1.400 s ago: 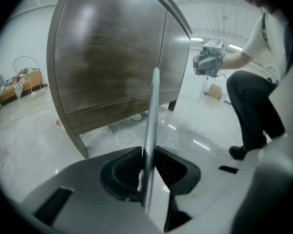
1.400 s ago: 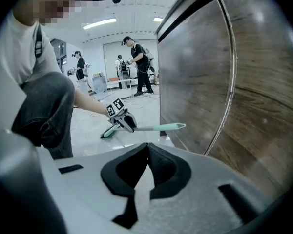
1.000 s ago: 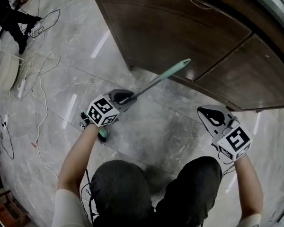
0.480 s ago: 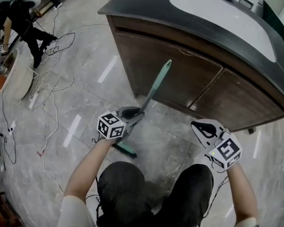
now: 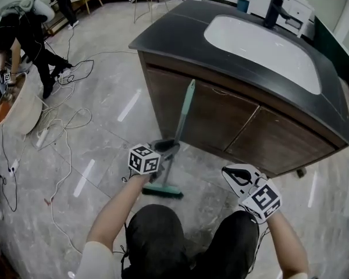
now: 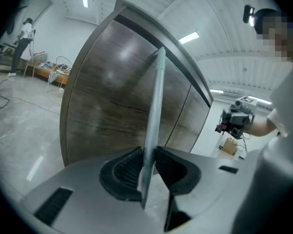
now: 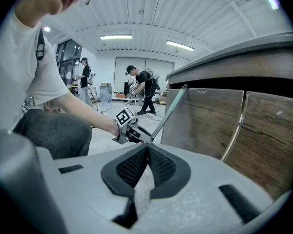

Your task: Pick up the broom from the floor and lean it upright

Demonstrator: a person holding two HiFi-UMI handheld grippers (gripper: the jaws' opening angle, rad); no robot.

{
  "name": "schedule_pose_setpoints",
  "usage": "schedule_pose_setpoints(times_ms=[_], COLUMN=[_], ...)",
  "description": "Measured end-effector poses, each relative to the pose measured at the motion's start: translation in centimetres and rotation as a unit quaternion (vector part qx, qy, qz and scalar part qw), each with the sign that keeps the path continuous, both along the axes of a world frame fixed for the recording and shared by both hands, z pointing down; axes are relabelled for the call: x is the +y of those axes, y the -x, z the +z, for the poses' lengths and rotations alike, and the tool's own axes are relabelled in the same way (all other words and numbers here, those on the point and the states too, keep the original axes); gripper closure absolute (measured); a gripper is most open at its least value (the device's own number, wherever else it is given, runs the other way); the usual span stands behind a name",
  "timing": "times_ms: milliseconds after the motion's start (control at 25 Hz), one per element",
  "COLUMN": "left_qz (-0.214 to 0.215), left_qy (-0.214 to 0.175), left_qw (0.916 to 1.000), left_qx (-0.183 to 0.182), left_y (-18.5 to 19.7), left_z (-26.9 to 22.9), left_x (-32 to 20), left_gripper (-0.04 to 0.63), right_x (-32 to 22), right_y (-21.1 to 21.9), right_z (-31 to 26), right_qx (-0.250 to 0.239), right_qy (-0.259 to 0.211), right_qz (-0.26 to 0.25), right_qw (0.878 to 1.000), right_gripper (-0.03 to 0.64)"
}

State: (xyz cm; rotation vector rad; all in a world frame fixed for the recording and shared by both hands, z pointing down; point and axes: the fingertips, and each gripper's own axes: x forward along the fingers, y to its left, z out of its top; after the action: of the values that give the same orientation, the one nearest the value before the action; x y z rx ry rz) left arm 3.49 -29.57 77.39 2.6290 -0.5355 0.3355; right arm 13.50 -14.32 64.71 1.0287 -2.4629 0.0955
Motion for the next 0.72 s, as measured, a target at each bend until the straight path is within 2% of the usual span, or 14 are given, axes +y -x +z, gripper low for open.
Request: schedule_pose_setpoints(times_ms=[280,520,720], left_qz=[-0.018,-0.016,-0.023], left_qy=[-0.012,-0.030,-0.035], left_qw=[0.9996,0.9994,0.9990], left_qx=[0.017,-0.009,-0.016], left_y=[-0.4,-0.4,-0.4], left_z=[0.4,0.7,1.1], left_x=[-0.8,-0.8,-0.9], left_gripper=[0.503,0.452,0.425], right_x=[0.5,1.3,1.5], right_y=[-1.2,-1.2,-1.1], right_z=[0.9,1.3,1.3], right_qx=[-0.005,0.002,0.001], right_qy=[0.007,0.011,0.010], right_qz=[0.026,0.026,0.026], right_qw=[1.000,1.000,1.000], right_gripper=[0.617,0.617,0.617])
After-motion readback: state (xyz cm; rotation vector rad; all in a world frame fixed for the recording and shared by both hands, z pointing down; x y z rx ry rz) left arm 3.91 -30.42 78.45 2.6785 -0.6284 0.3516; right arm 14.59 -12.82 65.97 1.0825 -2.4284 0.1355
